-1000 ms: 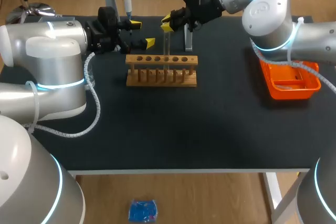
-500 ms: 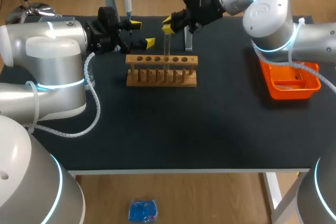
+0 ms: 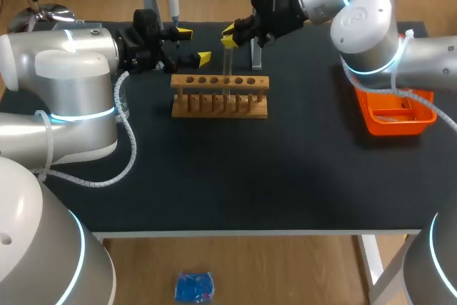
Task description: Invert the test tube, pick up the pipette, mount the tip to pipette, aspirate from beaker and dispense into the tube, eject the tip, return the pipette, and cap with the stopper.
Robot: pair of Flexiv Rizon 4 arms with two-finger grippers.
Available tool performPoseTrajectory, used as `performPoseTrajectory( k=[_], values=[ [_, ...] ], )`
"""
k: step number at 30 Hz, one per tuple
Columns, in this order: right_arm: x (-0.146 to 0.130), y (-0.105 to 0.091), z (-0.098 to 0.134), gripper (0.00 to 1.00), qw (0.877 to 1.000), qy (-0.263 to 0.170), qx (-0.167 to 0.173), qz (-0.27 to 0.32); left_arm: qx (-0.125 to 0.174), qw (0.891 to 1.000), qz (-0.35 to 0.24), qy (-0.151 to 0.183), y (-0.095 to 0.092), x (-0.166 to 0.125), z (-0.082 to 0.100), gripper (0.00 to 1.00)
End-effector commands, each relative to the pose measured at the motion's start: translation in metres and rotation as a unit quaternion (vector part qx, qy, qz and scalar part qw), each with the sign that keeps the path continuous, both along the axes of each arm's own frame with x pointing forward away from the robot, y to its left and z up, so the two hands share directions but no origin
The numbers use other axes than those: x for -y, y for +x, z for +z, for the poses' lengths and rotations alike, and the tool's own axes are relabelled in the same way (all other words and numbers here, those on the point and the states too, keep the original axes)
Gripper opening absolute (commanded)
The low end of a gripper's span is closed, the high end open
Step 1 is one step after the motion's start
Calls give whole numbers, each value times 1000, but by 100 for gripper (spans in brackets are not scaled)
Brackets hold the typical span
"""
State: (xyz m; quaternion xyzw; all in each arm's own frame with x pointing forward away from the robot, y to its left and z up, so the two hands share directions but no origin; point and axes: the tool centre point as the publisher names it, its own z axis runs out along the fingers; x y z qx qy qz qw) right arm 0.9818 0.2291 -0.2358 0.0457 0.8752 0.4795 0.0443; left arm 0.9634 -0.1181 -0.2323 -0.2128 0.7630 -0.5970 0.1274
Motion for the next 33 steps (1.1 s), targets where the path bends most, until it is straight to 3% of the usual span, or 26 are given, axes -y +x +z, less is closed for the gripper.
performPoseTrajectory(
  k=[1, 9, 20, 22, 23, 24, 33],
  values=[
    [3, 0, -7, 0, 1000, 17, 1, -3, 3, 1000, 4, -2, -1, 2, -2, 100],
    [5, 0, -10, 0, 998, 53, 5, -11, 3, 1000, 4, -2, -1, 2, -2, 100],
    [5, -5, -23, 0, 998, 64, 3, -13, 3, 1000, 4, -2, -1, 2, -2, 100],
    [5, -6, -24, 45, 998, 65, 3, -13, 3, 1000, 4, -2, -1, 2, -2, 100],
    [5, -6, -25, 91, 998, 67, 3, -14, 3, 1000, 4, -2, -1, 2, -2, 100],
    [6, -6, -25, 100, 997, 72, 2, -13, 3, 1000, 4, -2, -1, 2, -2, 100],
    [14, -7, -1, 100, 993, 116, 6, -9, 3, 1000, 4, -2, -1, 2, -2, 100]
  ],
)
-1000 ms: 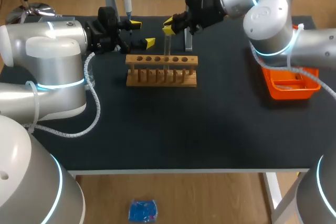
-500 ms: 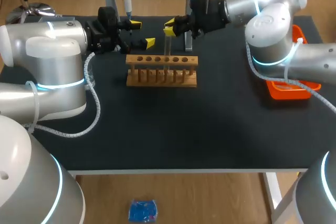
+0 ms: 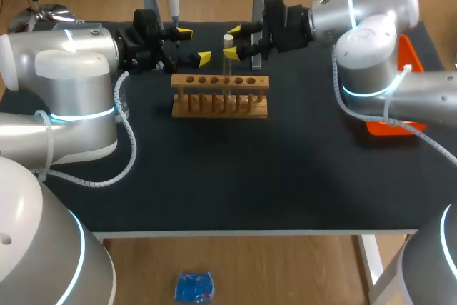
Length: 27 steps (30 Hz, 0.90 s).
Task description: Invert the test tube, pick up the pipette, mount the tip to pipette, aspirate from beaker and dispense into the tube, eject the tip, return the pipette, and cap with the stopper.
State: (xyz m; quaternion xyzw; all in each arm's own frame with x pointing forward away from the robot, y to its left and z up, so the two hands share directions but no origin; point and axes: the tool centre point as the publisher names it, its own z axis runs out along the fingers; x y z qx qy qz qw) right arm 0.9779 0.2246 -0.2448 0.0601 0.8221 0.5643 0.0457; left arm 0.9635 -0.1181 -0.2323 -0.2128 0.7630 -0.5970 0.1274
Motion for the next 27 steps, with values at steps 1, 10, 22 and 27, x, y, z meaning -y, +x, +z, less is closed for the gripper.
performPoseTrajectory(
  k=[1, 10, 22, 27],
  values=[
    [10, -4, 11, 100, 1000, 20, 4, 5, 3, 1000, 4, -2, -1, 2, -2, 100],
    [14, -11, 34, 100, 997, 68, 8, 25, 3, 1000, 4, -2, -1, 2, -2, 100],
    [15, -14, 46, 0, 983, 149, -33, 99, 3, 1000, 4, -2, -1, 2, -2, 100],
    [12, -15, 48, 0, 980, 158, -21, 120, 3, 1000, 4, -2, -1, 2, -2, 100]
  ],
)
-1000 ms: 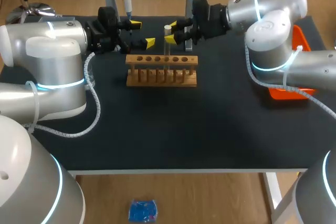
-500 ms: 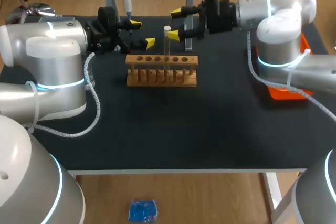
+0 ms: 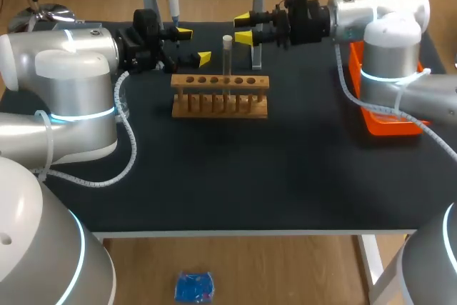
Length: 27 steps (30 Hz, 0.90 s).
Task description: Invert the test tube, pick up the pipette, mount the tip to pipette, aspirate from beaker and dispense into the tube, eject the tip, return the pipette, and cap with the stopper.
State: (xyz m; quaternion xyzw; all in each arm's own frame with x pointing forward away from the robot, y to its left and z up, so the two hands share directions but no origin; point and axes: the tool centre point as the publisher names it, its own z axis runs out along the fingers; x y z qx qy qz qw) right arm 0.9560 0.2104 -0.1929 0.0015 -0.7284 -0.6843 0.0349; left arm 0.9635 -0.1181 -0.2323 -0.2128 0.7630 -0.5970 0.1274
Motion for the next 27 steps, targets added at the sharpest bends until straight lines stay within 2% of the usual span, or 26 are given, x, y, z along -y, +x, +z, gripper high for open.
performPoseTrajectory(
  k=[1, 3, 10, 27],
  values=[
    [-3, 7, -4, 0, 1000, 7, 6, 26, 3, 1000, 4, -2, -1, 2, -2, 100],
    [-5, 7, -4, 0, 999, 10, 16, 27, 3, 1000, 4, -2, -1, 2, -2, 100],
    [-10, 10, -5, 0, 999, 21, 19, 34, 3, 1000, 4, -2, -1, 2, -2, 100],
    [-24, 17, -15, 0, 999, 18, 8, 44, 3, 1000, 4, -2, -1, 2, -2, 100]
  ],
)
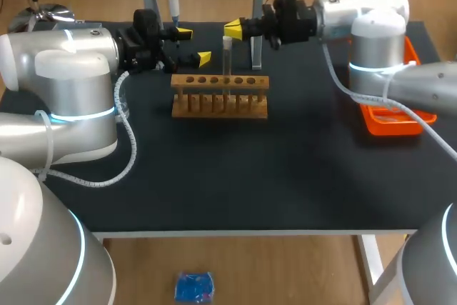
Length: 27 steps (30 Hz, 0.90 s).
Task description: Invert the test tube, pick up the pipette, mount the tip to pipette, aspirate from beaker and dispense into the tube, eject the tip, return the pipette, and cap with the stopper.
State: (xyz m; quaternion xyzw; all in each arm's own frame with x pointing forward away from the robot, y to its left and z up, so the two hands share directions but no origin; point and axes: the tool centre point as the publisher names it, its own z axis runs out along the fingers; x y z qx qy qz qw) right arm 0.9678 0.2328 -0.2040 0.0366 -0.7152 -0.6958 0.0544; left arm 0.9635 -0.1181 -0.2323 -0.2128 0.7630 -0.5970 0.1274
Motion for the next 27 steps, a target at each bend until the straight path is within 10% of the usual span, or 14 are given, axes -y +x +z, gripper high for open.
performPoseTrajectory(
  k=[1, 27],
  values=[
    [-2, 5, -4, 0, 1000, -1, -2, 6, 3, 1000, 4, -2, -1, 2, -2, 100],
    [-7, 4, -24, 0, 1000, -17, -15, 5, 3, 1000, 4, -2, -1, 2, -2, 100]
  ],
)
